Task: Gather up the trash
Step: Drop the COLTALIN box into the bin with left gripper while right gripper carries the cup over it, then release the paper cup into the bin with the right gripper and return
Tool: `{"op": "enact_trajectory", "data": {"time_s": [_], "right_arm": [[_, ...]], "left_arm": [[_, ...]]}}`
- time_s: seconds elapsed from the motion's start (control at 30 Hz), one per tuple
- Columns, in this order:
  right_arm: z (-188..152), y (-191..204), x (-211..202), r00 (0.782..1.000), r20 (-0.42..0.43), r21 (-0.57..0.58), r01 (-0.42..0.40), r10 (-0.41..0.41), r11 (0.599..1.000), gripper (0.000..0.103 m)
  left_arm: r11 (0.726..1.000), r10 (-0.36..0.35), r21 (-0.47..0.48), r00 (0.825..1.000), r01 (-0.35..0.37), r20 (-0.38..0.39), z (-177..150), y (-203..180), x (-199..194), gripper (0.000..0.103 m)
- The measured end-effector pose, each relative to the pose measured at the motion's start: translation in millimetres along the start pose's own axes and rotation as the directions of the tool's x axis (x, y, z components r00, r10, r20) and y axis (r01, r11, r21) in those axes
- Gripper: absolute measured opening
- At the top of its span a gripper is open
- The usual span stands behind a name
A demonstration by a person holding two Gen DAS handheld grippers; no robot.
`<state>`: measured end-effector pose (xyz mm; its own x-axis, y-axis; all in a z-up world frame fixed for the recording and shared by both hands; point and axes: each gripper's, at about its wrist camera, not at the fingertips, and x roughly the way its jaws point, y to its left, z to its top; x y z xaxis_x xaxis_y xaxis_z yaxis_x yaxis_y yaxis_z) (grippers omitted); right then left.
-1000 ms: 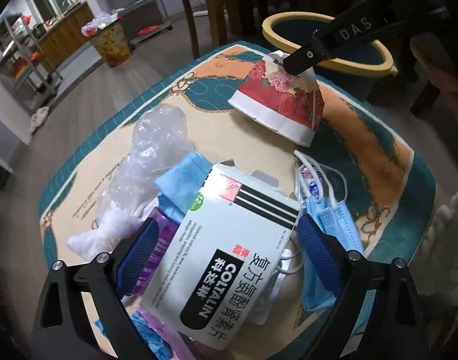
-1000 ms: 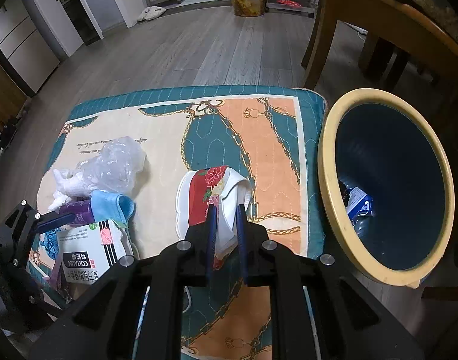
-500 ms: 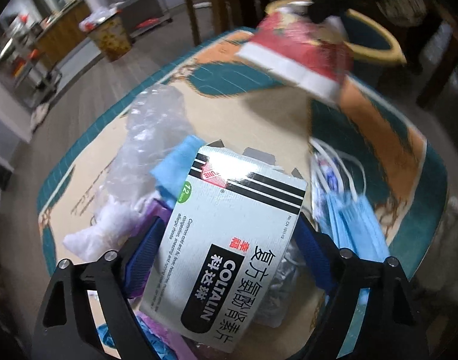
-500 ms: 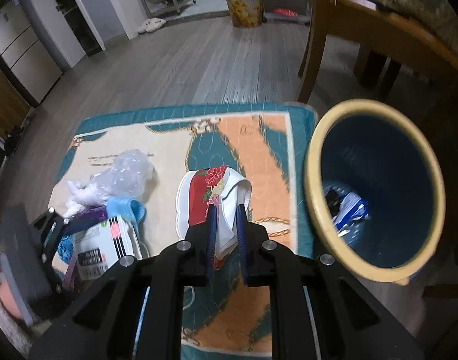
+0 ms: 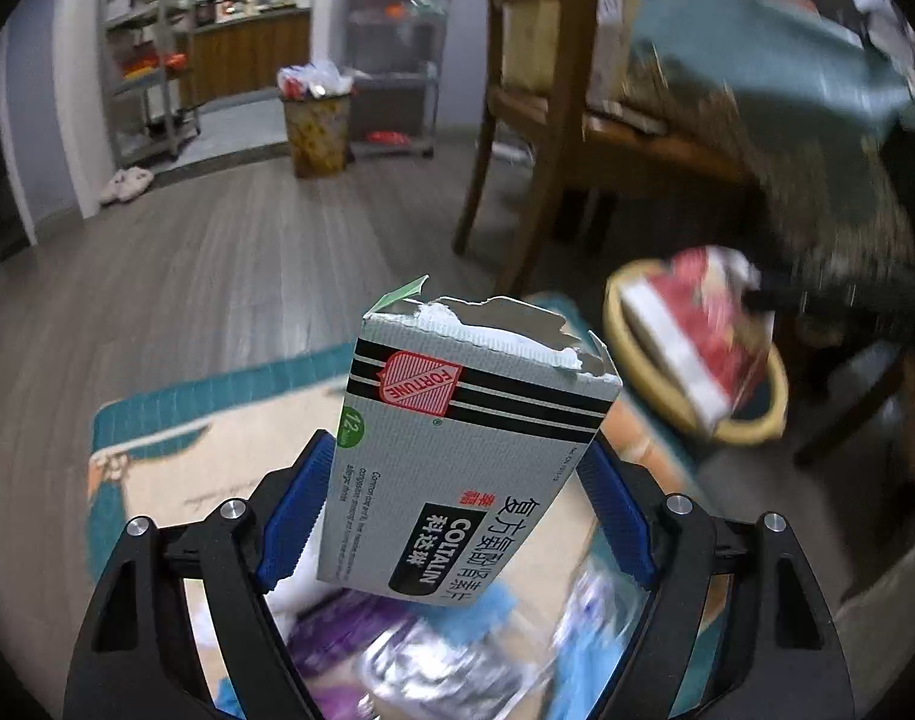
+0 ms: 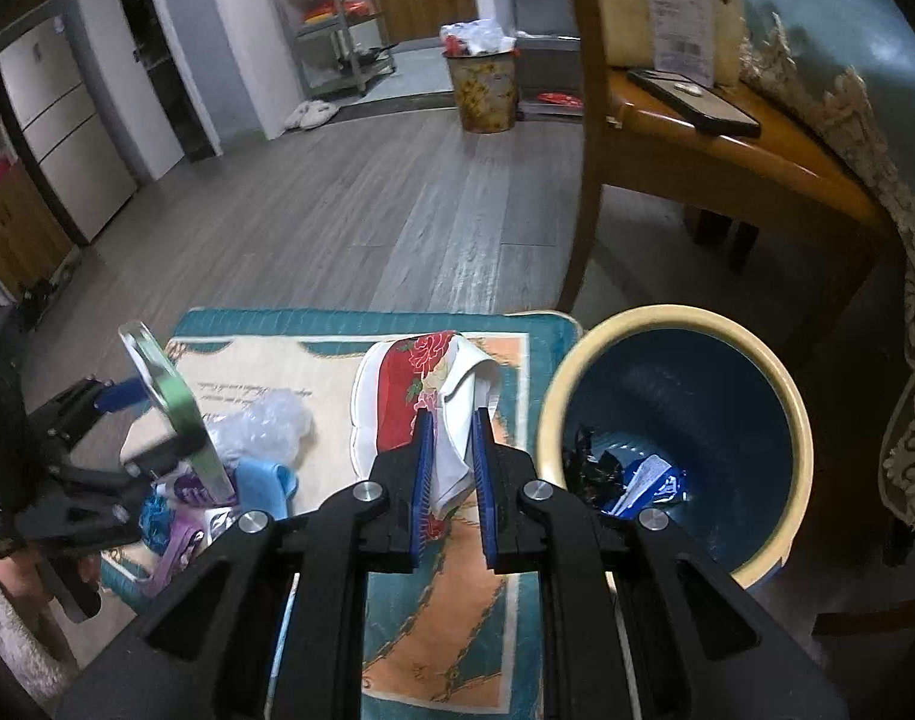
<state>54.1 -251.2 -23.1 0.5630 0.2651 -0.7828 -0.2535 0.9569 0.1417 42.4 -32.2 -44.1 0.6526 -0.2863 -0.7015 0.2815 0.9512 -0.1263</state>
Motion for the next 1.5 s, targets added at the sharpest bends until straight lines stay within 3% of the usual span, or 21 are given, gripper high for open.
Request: {"op": "enact_trajectory", "data": {"time_s": [0.1,0.23,0.47,0.67,0.87,1.0,1.03,1.13,1.23,1.4,1.5], "right_arm": [[2,-26,-6,1.0,0.017,0.042,0.019,-0.02,0.999,0.013],[1,-77,-12,0.997,0.041,0.145,0.059,-0.066,0.988,0.013],[-9,-150,-13,0.986,0.037,0.289,0.147,-0.165,0.946,0.013],[-21,-180,-1,0.97,-0.013,0.327,0.235,-0.244,0.915,0.013],[-35,-198,11,0.966,-0.065,0.348,0.259,-0.252,0.901,0.013],[-40,-208,13,0.971,-0.065,0.388,0.236,-0.229,0.891,0.013],[-42,-210,13,0.974,-0.063,0.4,0.225,-0.218,0.889,0.015],[-45,-213,12,0.976,-0.051,0.427,0.211,-0.209,0.879,0.035],[-44,-209,11,0.976,-0.047,0.416,0.213,-0.213,0.884,0.036],[-34,-193,13,0.977,-0.043,0.391,0.207,-0.207,0.897,0.051],[-27,-174,12,0.978,-0.025,0.356,0.201,-0.206,0.913,0.069]], "left_arm": [[0.999,-0.039,-0.029,0.998,0.041,0.049,18,-16,3,0.081],[0.997,-0.077,0.007,0.994,0.077,0.08,36,-48,17,0.081],[0.986,-0.15,0.084,0.987,0.145,0.053,47,-108,61,0.081],[0.973,-0.212,0.103,0.977,0.208,0.028,49,-147,94,0.081],[0.949,-0.308,0.083,0.951,0.305,0.024,49,-170,118,0.081],[0.921,-0.386,0.06,0.922,0.384,0.03,52,-182,125,0.084],[0.92,-0.389,0.059,0.921,0.387,0.026,52,-184,126,0.088],[0.925,-0.376,0.071,0.926,0.373,0.025,53,-186,125,0.091],[0.935,-0.353,0.056,0.935,0.351,0.025,54,-176,121,0.091],[0.953,-0.298,0.066,0.954,0.295,0.035,54,-156,102,0.091],[0.968,-0.245,0.073,0.968,0.241,0.045,51,-139,83,0.091]]}}
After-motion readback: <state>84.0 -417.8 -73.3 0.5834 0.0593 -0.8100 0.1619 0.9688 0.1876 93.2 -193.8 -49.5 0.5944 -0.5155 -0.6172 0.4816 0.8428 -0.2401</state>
